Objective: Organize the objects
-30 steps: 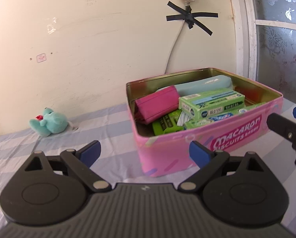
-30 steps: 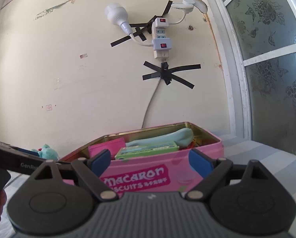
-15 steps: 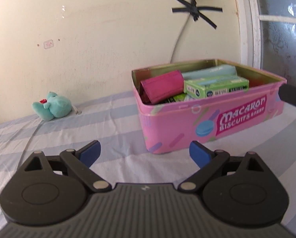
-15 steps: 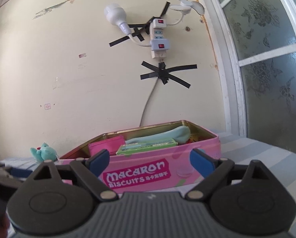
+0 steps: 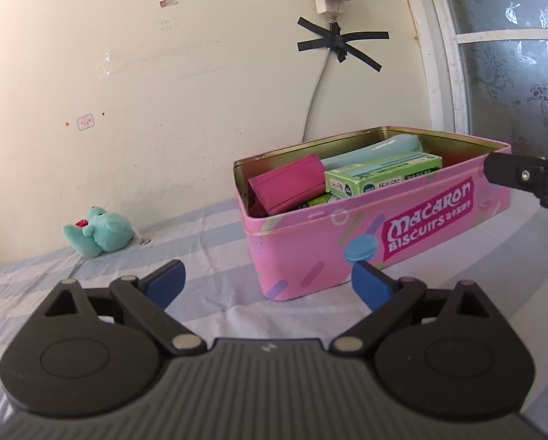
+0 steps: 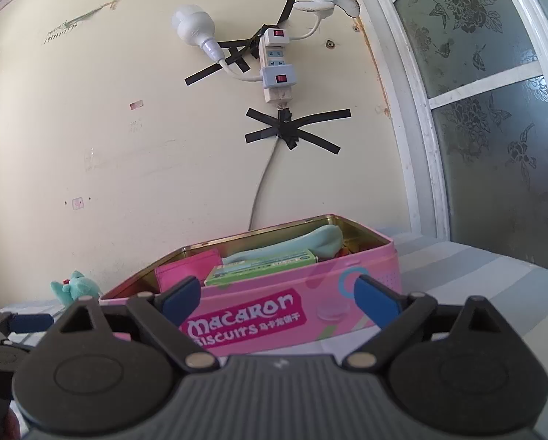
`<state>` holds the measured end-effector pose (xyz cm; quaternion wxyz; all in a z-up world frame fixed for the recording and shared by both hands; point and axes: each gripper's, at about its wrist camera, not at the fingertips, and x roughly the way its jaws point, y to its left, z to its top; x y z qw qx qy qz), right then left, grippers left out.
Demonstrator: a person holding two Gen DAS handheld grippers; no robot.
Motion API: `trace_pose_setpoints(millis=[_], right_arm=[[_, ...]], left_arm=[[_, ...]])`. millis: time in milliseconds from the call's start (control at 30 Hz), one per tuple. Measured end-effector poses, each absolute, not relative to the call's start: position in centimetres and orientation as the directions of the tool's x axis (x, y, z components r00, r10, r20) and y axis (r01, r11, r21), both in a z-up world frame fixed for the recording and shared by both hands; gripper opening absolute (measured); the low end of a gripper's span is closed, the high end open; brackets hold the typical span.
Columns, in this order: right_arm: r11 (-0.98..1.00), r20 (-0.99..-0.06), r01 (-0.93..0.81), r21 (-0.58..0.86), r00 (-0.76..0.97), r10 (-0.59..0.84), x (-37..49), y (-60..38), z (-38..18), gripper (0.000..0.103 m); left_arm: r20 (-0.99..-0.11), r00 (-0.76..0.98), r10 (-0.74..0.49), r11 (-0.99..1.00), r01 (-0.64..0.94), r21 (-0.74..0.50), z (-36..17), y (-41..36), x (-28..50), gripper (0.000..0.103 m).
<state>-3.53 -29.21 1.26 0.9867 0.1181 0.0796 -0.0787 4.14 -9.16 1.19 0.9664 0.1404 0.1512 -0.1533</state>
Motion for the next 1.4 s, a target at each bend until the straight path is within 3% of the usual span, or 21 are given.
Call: trace_pose_setpoints(millis=[533, 867, 1033, 1200, 1300, 1400], right_arm=[[0.962, -0.188, 0.186, 0.199, 0.971, -0.148, -3.4, -29.0, 1.2, 0.096], [0.975, -0.179, 0.195, 0.103, 0.968, -0.174, -3.3, -27.0, 1.7, 0.095], [0.997, -0.164, 0.07, 0.037, 0.984, -0.063, -2.6, -23.1, 2.6, 0.095], [0.992, -0.169, -0.12, -0.038, 0.979, 0.112, -0.4, -17.4, 4.2, 0.095], [0.971, -0.199, -0.234, -0.053, 0.955, 0.22, 1.9, -13.6, 4.8, 0.095], [0.943, -0.244, -0.325, -0.077, 0.923, 0.298, 4.9, -9.9, 5.2, 0.095]], left_arm=[[-0.348, 0.896, -0.276, 0.924, 0.347, 0.159, 1.4, -8.6, 4.4, 0.101], [-0.459, 0.838, -0.295, 0.929, 0.363, 0.066, 1.9, -4.9, 7.2, 0.101], [-0.448, 0.872, -0.195, 0.951, 0.28, 0.13, 2.8, 0.7, 9.7, 0.101], [-0.422, 0.907, -0.02, 0.981, 0.099, 0.168, 3.1, 7.4, 13.8, 0.101], [-0.416, 0.906, 0.075, 0.995, -0.043, 0.087, 2.6, 11.6, 15.6, 0.101], [-0.486, 0.872, 0.059, 0.987, -0.125, -0.104, 2.3, 15.5, 17.0, 0.101]])
